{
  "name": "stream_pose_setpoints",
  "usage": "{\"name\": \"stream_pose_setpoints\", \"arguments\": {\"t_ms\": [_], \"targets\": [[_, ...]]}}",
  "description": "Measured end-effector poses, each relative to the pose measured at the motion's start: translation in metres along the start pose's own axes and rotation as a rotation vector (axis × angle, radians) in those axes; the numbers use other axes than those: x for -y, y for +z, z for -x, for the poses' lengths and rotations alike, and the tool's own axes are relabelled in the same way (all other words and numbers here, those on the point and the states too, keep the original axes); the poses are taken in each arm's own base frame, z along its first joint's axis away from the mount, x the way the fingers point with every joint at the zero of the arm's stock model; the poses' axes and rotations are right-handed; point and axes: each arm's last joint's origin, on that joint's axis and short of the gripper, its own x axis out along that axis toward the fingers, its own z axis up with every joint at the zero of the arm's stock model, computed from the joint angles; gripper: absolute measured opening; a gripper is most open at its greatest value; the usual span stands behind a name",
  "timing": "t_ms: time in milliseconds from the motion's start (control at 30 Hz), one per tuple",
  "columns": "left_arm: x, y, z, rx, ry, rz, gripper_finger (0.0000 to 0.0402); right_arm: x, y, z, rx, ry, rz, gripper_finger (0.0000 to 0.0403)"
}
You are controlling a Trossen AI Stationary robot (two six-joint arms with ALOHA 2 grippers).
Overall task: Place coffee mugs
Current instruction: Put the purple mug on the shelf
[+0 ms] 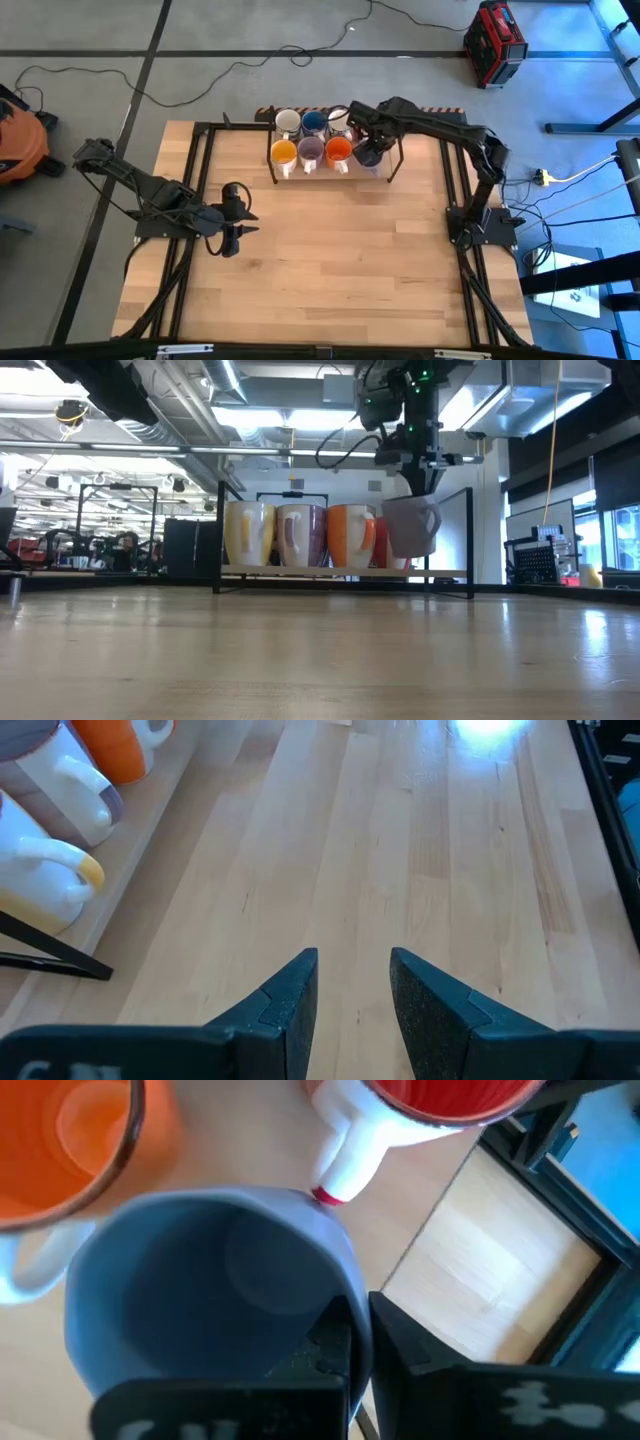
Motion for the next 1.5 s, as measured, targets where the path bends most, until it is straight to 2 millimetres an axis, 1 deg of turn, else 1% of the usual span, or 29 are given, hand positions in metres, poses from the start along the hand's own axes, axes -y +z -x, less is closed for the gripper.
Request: {"name": "stream_pose_setpoints", "arguments": {"t_ms": [200,367,667,1000,1100,1367,1500], "targets": [[0.000,0.001,0.000,0.008,0.006,0.003,0.0121,0.003,0.005,-0.005,0.024,0.005,-0.006,0.0002],[-0.001,0.001,0.000,0.029,0.039,0.004,0.0121,0.003,-0.002,-0.023,-0.037,0.025,0.005,0.0002],[-0.001,0.002,0.000,0.037,0.045,0.006,0.0121,0.000,0.002,-0.024,0.012,0.064,-0.005,0.0006],[-0.001,0.002,0.000,0.039,0.050,0.006,0.0121,0.000,0.002,-0.024,0.020,0.052,0.001,0.0010],[-0.001,0.002,0.000,0.040,0.049,0.007,0.0121,0.000,0.002,-0.024,0.026,0.034,0.002,0.0024],[-0.001,0.002,0.000,0.041,0.048,0.008,0.0121,0.002,0.001,-0.024,0.029,0.002,-0.003,0.0106],[-0.001,0.002,0.000,0.041,0.048,0.008,0.0121,0.002,0.001,-0.024,0.028,0.005,-0.003,0.0133]]}}
